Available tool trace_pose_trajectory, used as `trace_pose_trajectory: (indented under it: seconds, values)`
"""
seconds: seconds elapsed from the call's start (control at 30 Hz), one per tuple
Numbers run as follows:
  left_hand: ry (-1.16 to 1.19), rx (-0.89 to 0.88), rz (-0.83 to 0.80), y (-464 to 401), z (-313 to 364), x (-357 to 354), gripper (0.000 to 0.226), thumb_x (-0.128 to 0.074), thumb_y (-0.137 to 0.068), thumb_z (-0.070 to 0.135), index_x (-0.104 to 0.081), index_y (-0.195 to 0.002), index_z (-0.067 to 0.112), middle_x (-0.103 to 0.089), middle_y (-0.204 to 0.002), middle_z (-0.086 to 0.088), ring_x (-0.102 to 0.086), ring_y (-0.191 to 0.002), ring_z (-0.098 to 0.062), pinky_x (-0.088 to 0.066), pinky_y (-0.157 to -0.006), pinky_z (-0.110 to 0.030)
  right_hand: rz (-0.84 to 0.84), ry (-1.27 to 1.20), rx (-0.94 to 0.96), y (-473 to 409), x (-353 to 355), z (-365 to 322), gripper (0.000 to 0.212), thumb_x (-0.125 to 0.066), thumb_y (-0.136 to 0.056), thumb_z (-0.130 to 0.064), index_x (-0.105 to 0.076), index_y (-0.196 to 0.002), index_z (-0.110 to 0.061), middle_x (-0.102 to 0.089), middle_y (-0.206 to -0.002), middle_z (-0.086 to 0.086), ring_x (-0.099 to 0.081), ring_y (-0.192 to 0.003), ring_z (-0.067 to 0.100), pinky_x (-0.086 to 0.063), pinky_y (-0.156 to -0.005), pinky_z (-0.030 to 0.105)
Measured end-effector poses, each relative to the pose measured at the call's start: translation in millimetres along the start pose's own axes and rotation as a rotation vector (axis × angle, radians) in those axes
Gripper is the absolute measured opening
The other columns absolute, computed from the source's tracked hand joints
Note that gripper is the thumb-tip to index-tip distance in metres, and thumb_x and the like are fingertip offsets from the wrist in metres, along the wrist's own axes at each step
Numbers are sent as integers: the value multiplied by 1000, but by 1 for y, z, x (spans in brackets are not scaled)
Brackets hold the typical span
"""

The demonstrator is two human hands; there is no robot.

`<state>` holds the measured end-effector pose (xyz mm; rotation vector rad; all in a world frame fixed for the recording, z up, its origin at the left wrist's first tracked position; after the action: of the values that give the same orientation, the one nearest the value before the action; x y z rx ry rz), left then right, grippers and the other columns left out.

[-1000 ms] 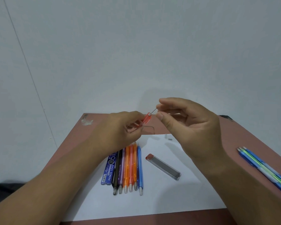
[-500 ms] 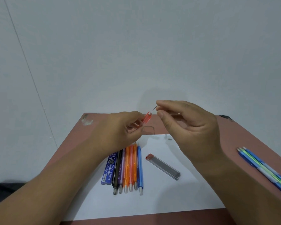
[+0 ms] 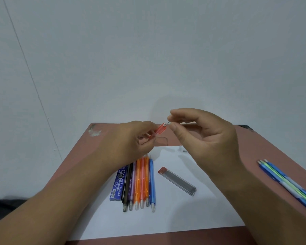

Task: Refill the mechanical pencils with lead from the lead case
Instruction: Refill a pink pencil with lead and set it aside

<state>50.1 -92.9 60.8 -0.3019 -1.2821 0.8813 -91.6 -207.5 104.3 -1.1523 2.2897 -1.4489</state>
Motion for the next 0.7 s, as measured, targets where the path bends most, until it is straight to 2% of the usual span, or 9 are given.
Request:
trace_pose_trajectory:
  seconds: [0.1,0.23,0.43,0.53,0.7]
  values:
    - [0,-25,23,0,1,1,25,-66,-90,32,-68,-115,32,-73,-96,14,-66,-79,-3,-61,-68,-34,8,24,14,-1,0,1,14,-78,-87,-4,-77,-99,-11,-76,-94,-5,-73,-91,10,-56,-81,20]
    - [-25,-16,33,0,0,2,25,-68,-90,31,-69,-116,29,-74,-97,10,-66,-79,-4,-61,-67,-35,34,0,-13,0,2,1,12,-78,-87,-5,-77,-96,-13,-76,-92,-6,-73,-88,9,-55,-79,17]
    - [-103,-5,34,-1,1,4,26,-71,-90,27,-71,-115,28,-74,-98,10,-59,-76,-1,-50,-64,-16,53,-4,33,-1,5,-4,16,-78,-87,-7,-75,-98,-18,-75,-94,-9,-73,-90,11,-56,-80,20]
    - [-102,5,44,0,2,7,25,-72,-90,28,-72,-115,28,-75,-99,10,-66,-79,-5,-56,-64,-24,39,8,34,0,4,-3,15,-78,-88,-8,-76,-99,-16,-75,-95,-9,-73,-91,10,-57,-81,21]
    - [-101,7,40,-1,1,5,26,-72,-90,28,-71,-115,28,-74,-99,10,-63,-79,-4,-56,-65,-26,11,13,33,0,0,0,14,-78,-87,-7,-76,-99,-15,-76,-95,-8,-74,-90,9,-57,-82,21]
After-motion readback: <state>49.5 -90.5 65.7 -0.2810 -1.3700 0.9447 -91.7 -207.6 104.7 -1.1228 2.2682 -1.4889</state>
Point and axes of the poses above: each hand's wrist, its own y-axis away from the middle knuckle, its own x-axis out of the back of the hand, z = x × y, the point moved 8 cm from there along -y, towards the middle knuckle
